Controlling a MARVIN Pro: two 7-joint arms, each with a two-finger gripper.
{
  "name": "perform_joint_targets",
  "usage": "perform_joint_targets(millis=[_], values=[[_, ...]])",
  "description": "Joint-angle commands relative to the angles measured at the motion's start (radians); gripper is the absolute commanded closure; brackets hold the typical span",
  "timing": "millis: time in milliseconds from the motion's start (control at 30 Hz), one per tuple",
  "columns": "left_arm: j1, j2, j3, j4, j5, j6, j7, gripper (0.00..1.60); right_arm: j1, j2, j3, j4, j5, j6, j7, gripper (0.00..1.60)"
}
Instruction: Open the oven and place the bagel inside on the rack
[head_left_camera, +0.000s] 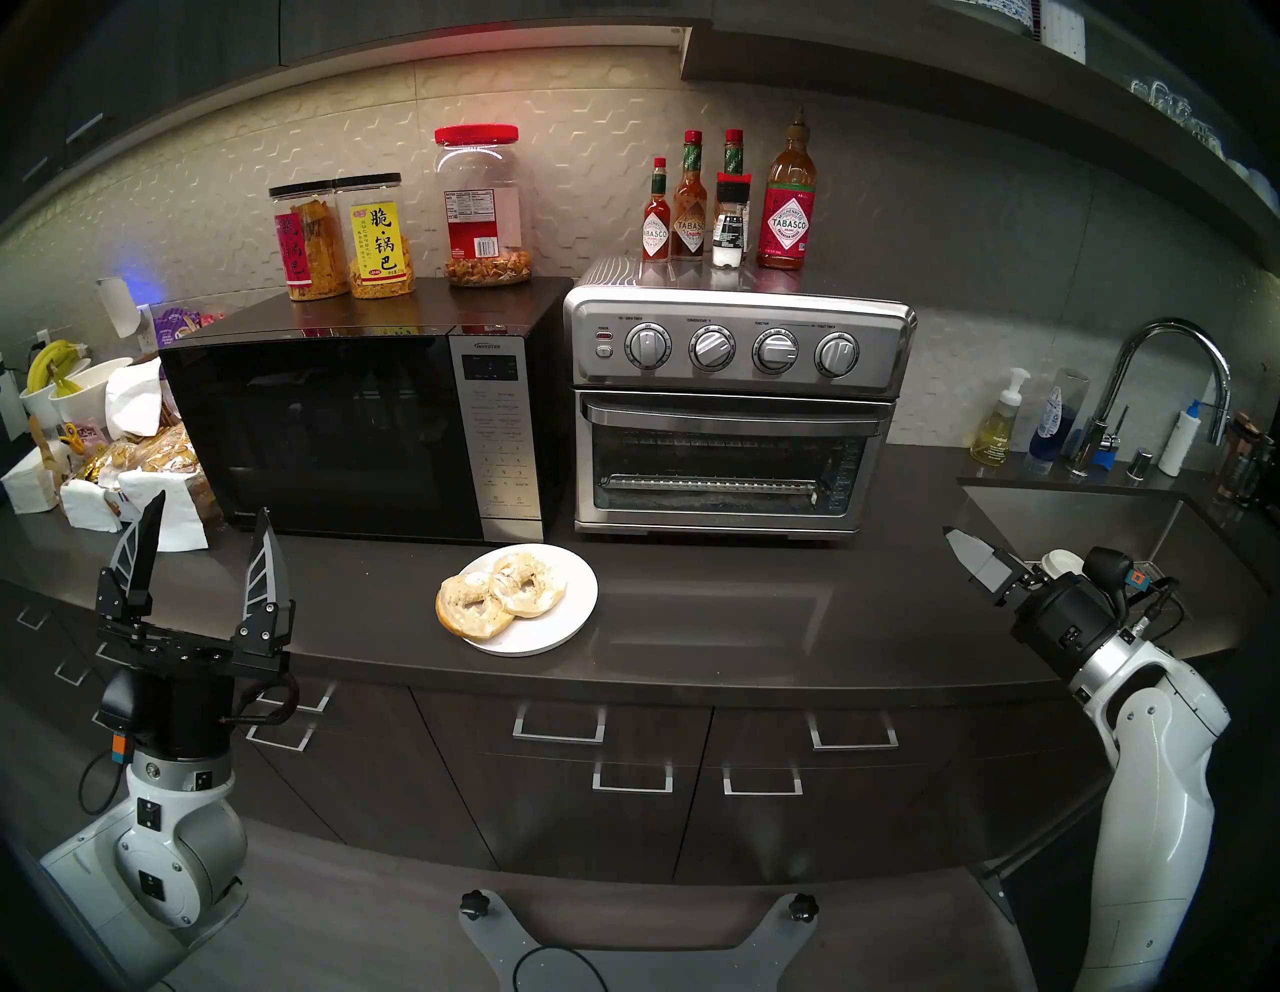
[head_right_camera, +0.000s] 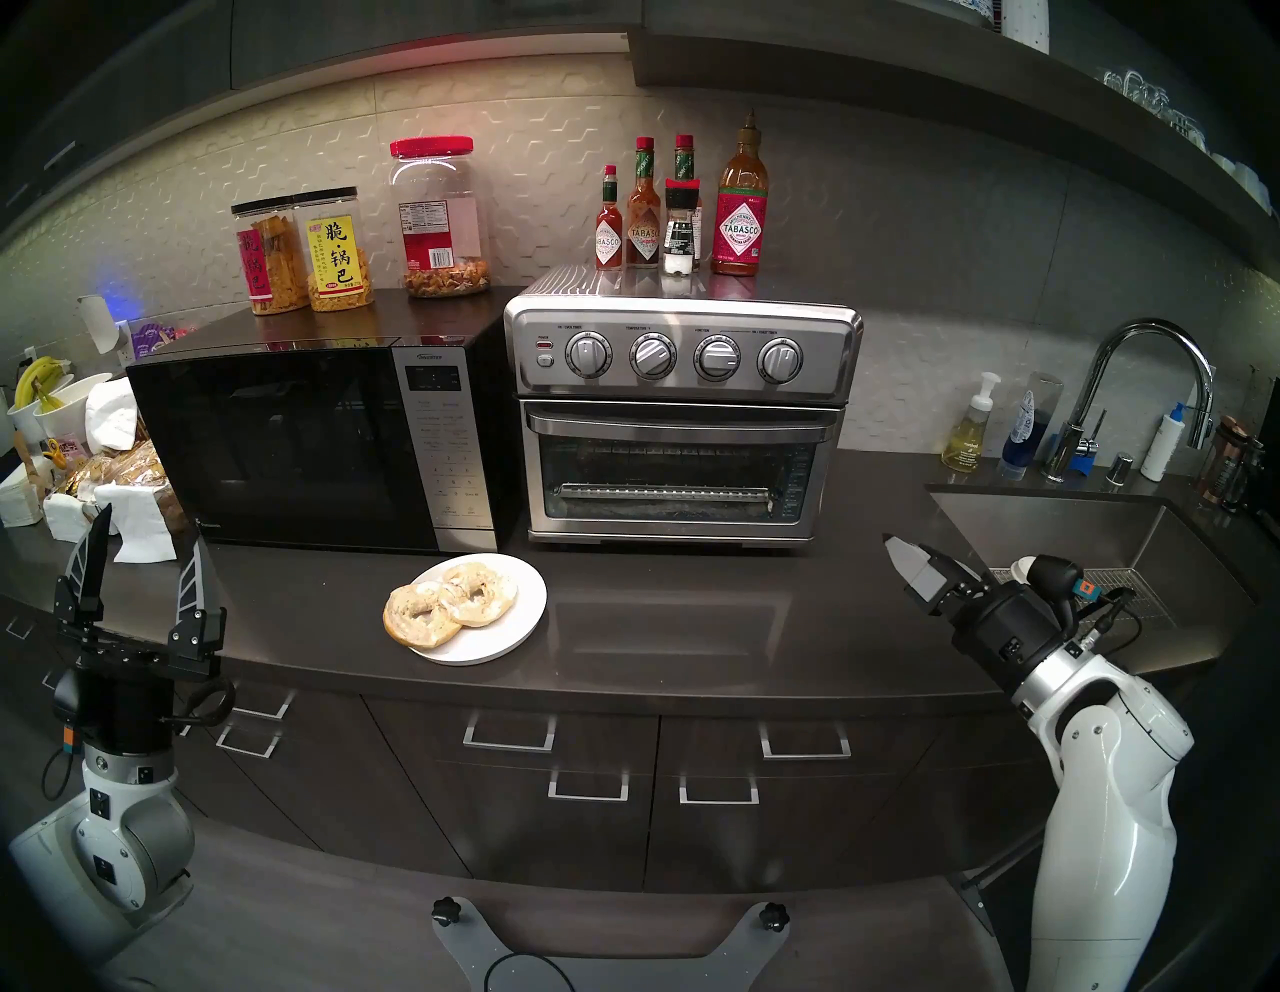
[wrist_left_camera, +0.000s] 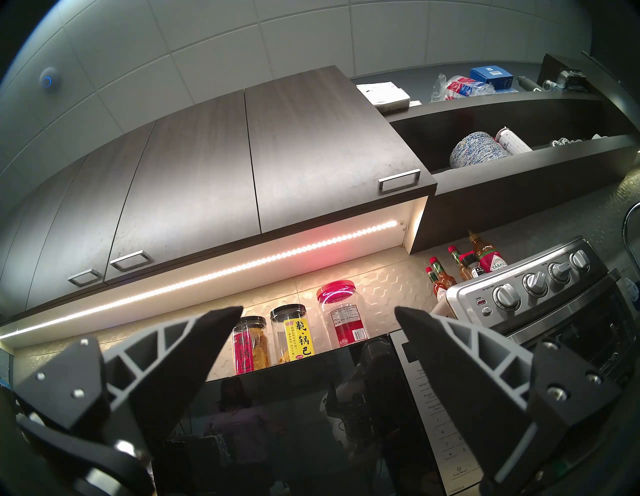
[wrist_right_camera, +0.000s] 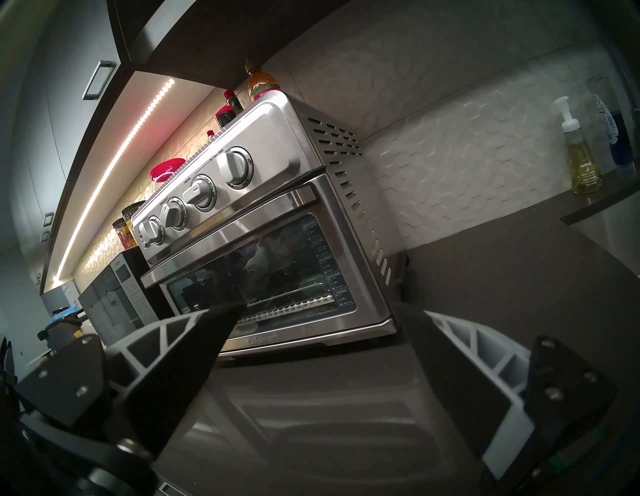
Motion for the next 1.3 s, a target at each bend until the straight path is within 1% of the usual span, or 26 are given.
perform_joint_targets(millis=[0,200,233,333,433,700,1033,1267], values=[[-0.001,0.0,-0.006,-0.007,0.001,-0.001,0.001,0.0,-0.072,-0.021,0.01,-0.094,0.012,0.004,0.041,0.0],[-0.002,0.0,-0.005,-0.007,0.001,-0.001,0.001,0.0,-0.165,-0.058,0.019,-0.172,0.009,-0.004,0.084,0.0],[-0.002,0.0,-0.005,-0.007,0.001,-0.001,0.001,0.0,-0.167,-0.069,0.02,-0.178,0.0,-0.003,0.099,0.0],[-0.002,0.0,-0.005,-0.007,0.001,-0.001,0.001,0.0,-0.222,-0.087,0.012,-0.217,-0.007,-0.027,0.117,0.0],[-0.001,0.0,-0.005,-0.007,0.001,-0.001,0.001,0.0,-0.24,-0.104,-0.003,-0.236,-0.025,-0.05,0.121,0.0],[-0.001,0.0,-0.006,-0.007,0.001,0.0,0.001,0.0,-0.239,-0.126,-0.074,-0.249,-0.098,-0.102,0.103,0.0],[-0.001,0.0,-0.006,-0.007,0.001,0.0,0.001,0.0,-0.202,-0.126,-0.133,-0.21,-0.176,-0.154,0.085,0.0],[-0.001,0.0,-0.006,-0.007,0.001,0.0,0.001,0.0,-0.183,-0.124,-0.161,-0.196,-0.207,-0.168,0.073,0.0]])
